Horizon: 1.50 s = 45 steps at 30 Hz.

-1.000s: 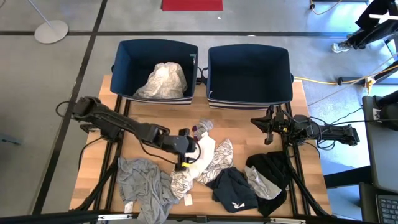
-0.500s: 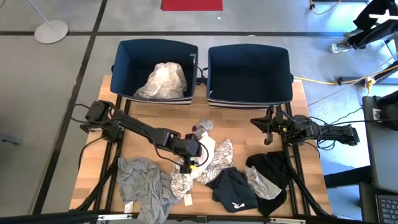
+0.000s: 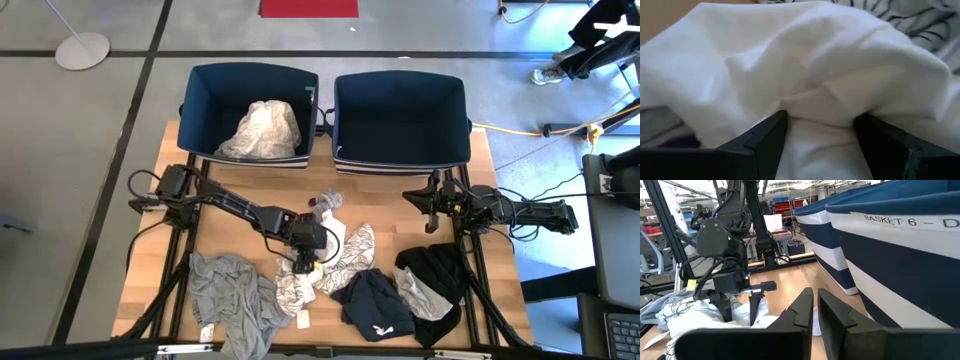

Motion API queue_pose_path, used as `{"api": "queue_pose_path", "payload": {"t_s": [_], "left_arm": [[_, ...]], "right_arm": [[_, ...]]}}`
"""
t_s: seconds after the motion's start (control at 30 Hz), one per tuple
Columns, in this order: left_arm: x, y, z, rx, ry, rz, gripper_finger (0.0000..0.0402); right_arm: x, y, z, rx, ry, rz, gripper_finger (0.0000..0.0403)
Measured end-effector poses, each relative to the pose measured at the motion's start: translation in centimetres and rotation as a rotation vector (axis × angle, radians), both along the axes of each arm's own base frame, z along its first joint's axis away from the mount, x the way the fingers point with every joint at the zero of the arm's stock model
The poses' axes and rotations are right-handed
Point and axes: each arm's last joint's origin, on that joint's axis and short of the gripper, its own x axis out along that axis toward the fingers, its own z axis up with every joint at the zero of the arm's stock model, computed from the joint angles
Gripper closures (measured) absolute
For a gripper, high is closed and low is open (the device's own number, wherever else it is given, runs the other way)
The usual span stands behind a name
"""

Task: Sort clothes
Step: Put the white shirt into the right laundry organizer

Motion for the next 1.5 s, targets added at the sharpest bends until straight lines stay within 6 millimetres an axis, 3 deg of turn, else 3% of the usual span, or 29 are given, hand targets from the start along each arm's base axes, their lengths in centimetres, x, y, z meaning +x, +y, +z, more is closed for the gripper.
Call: {"api": "queue_pose_path", "payload": {"t_s": [0.23, 0.63, 0.73, 0.9, 1.5], "left_arm": [[0.5, 0.2, -1.7, 0.02, 0.026, 0.009, 0.0196], [0.4, 0.0, -1.6, 0.031, 0.019, -0.045, 0.0372], [0.3, 0.0, -1.2, 0.034, 0.008, -0.062, 0.0391], [-0.2, 0.0, 0.4, 0.049, -0.009, -0.055, 0.0379], [-2.2, 0.7, 10.1, 0.103, -0.317, -0.015, 0.0387]], "right_arm": [[0.0, 0.0, -0.1, 0.0, 0.01, 0.0, 0.0373], [0.0, 0.0, -0.1, 0.0, 0.012, 0.001, 0.0373], [0.0, 0.0, -0.1, 0.0, 0.013, 0.0, 0.0373], [0.0, 0.0, -0.1, -0.001, 0.014, 0.001, 0.0373], [0.0, 0.0, -0.1, -0.001, 0.015, 0.0, 0.0373]]}}
